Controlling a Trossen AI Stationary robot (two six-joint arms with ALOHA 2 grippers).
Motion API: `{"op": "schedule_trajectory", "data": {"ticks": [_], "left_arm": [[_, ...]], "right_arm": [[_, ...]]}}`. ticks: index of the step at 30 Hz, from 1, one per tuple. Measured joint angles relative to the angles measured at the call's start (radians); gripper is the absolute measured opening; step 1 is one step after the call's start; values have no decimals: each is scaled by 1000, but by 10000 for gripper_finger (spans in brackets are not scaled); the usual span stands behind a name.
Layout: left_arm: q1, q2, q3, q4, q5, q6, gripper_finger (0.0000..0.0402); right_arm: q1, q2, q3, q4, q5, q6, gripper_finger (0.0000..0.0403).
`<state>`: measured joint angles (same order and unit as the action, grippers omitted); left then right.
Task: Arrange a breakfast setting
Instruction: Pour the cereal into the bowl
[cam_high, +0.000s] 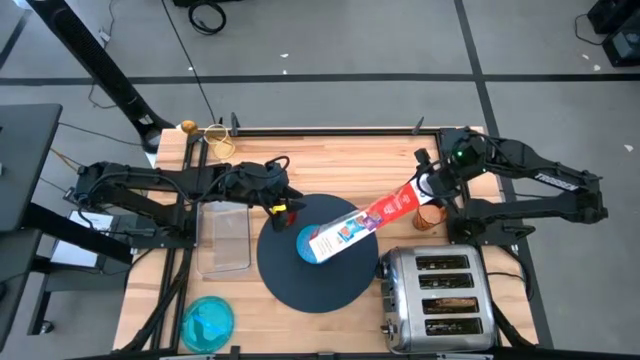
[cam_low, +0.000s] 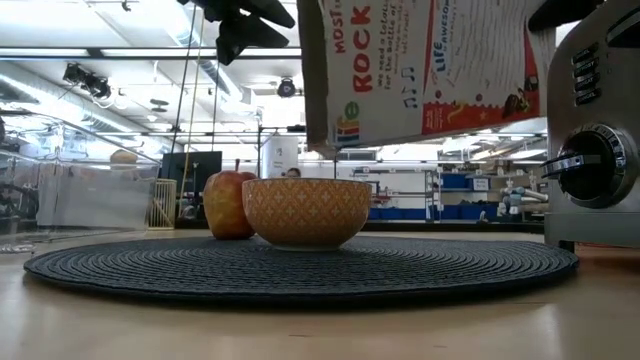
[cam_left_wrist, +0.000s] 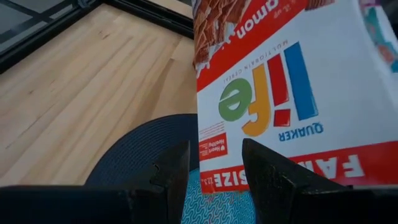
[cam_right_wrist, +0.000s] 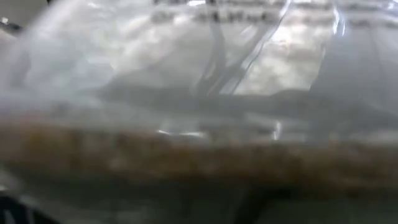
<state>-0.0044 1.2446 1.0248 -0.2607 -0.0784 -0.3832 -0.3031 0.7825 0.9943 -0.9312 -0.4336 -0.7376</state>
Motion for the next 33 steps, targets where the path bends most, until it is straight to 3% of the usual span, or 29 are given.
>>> {"op": "schedule_trajectory", "data": {"ticks": [33], "left_arm": [[0,0,1,-26,42,-26,155]], "right_arm": [[73,89,1,40,121,-91,234]]}}
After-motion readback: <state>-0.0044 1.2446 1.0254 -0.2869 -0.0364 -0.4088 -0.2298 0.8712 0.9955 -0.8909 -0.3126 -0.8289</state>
